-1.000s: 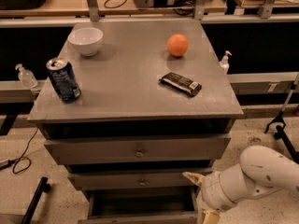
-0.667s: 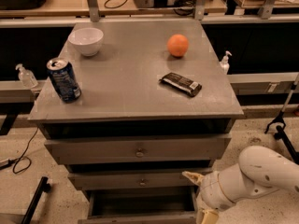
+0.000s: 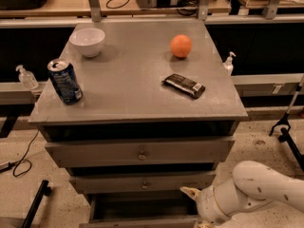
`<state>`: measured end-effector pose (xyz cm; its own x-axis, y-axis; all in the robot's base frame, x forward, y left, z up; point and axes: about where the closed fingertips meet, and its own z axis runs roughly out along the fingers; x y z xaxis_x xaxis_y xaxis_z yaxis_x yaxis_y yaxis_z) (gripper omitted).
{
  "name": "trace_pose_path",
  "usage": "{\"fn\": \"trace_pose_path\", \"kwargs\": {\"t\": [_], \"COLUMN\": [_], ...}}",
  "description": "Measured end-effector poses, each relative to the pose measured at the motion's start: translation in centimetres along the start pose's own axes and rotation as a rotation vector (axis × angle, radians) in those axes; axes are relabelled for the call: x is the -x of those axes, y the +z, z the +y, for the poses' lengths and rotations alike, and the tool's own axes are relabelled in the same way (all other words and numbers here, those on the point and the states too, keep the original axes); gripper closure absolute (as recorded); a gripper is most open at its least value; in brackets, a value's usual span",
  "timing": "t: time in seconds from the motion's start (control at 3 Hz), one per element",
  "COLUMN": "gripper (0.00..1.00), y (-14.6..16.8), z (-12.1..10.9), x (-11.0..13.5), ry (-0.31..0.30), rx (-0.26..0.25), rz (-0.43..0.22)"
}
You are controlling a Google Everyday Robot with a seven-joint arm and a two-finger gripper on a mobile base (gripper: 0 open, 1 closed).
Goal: Close bottom drawer
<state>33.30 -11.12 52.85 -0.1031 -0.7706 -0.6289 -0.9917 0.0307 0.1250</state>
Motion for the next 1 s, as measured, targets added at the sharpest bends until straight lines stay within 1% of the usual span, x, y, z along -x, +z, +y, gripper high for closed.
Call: {"fn": "trace_pose_path", "kwargs": {"t": [0.33, 0.67, 1.0], "gripper": [0.0, 0.0, 0.0], "y": [3.2, 6.4, 9.6], "z": [-0.1, -0.6, -0.8], "x": [-2.8, -5.9, -9.4], "ry": [0.058, 0.11, 0.204], "rx": [0.027, 0.075, 0.113], "rz": [-0.026, -0.041, -0.065]}}
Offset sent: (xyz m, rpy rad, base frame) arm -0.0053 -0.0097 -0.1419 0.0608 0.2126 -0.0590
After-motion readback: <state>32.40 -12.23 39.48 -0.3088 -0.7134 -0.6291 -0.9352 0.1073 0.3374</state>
